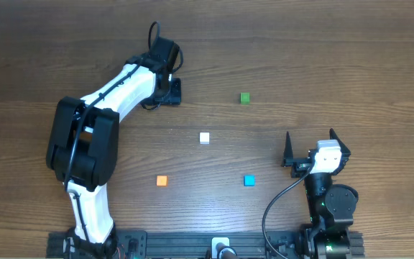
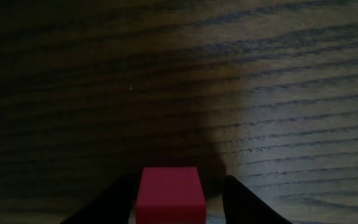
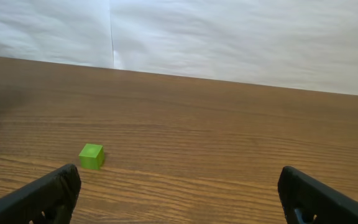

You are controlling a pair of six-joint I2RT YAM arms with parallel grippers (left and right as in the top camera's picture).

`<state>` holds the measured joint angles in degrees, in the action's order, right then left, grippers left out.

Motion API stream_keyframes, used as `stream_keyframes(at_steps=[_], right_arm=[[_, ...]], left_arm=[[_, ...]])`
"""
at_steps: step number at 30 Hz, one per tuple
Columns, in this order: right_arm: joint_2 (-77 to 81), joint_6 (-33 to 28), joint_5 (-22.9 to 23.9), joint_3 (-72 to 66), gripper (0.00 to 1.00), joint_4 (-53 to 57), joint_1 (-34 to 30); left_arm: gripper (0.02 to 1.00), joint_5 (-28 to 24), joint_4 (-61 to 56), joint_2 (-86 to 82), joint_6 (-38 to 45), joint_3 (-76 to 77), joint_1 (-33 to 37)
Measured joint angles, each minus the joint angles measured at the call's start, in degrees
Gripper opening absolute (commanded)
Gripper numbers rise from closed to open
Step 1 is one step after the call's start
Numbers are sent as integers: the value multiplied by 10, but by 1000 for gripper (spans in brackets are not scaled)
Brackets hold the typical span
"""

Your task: Stack Cubes

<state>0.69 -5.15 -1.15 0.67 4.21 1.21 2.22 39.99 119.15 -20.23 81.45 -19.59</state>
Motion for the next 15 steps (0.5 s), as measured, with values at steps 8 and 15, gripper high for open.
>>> stream_keyframes(at_steps=[8, 15], right_arm=[[0, 0, 0, 0, 993, 0, 0], [0, 0, 0, 0, 991, 0, 0]], left_arm=[[424, 2, 1, 0, 0, 0, 0], [391, 2, 1, 0, 0, 0, 0]])
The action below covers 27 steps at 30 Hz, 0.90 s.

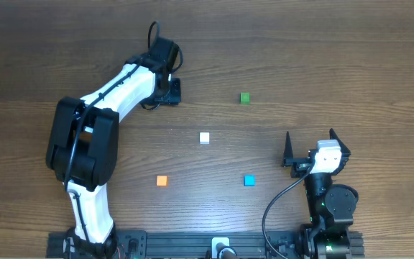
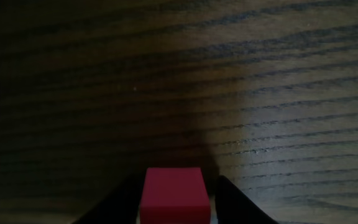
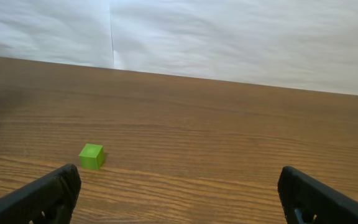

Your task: Stack Cubes

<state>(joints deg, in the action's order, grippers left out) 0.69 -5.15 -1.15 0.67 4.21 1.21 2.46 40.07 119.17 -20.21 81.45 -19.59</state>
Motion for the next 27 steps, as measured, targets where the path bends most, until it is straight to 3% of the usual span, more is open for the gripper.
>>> stream_keyframes(at_steps=[4, 11, 19, 27], right_arm=[[0, 0, 0, 0, 991, 0, 0], [0, 0, 0, 0, 991, 0, 0], [0, 0, 0, 0, 991, 0, 0], [0, 0, 0, 0, 991, 0, 0]], left_arm=[[380, 0, 0, 0, 0, 0, -1], [261, 2, 3, 0, 0, 0, -3], [196, 2, 12, 0, -4, 1, -3], [115, 8, 86, -45, -44, 1, -35]])
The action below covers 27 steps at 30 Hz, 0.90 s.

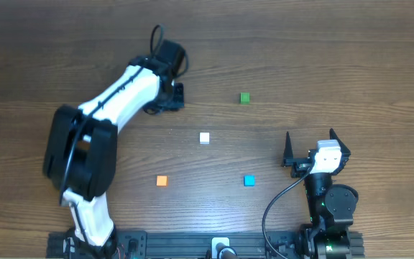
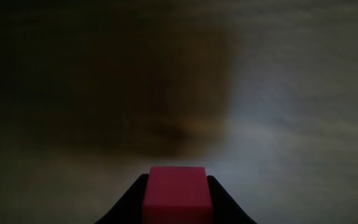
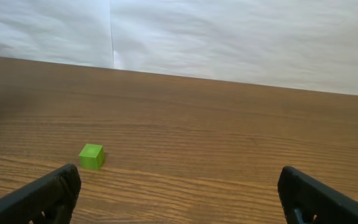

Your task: Stack Cubes

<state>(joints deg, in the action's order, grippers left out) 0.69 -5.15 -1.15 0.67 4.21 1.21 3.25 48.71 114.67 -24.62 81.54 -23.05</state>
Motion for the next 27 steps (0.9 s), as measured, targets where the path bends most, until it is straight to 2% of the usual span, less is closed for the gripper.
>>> stream_keyframes(at_steps=[5, 8, 12, 18, 27], right_arm=[[0, 0, 0, 0, 993, 0, 0], [0, 0, 0, 0, 993, 0, 0], [0, 0, 0, 0, 991, 0, 0], [0, 0, 0, 0, 993, 0, 0], [0, 0, 0, 0, 991, 0, 0]], left_arm=[[82, 20, 52, -65, -67, 0, -83], [69, 28, 53, -75, -116, 0, -148], [62, 32, 51, -75, -172, 0, -199], [58, 32, 47, -75, -203, 0, -229], [53, 35, 32, -75, -217, -35, -230]])
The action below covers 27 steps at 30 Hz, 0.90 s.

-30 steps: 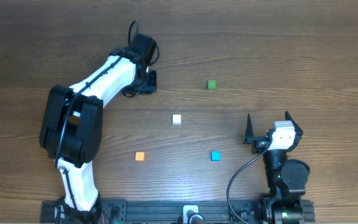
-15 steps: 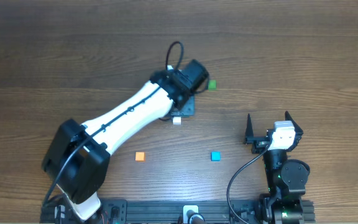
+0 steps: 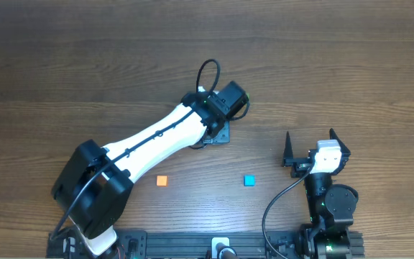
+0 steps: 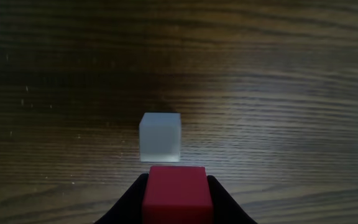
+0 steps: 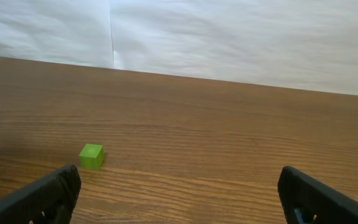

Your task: Stack Cubes

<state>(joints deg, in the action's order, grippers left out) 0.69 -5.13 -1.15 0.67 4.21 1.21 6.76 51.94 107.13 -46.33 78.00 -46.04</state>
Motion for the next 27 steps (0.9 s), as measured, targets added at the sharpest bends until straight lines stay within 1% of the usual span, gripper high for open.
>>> stream_keyframes(at_steps=[10, 27], right_arm=[[0, 0, 0, 0, 993, 0, 0], [0, 0, 0, 0, 993, 0, 0]], left_arm=[[51, 4, -9, 1, -13, -5, 12], [47, 3, -17, 34, -15, -5, 12]])
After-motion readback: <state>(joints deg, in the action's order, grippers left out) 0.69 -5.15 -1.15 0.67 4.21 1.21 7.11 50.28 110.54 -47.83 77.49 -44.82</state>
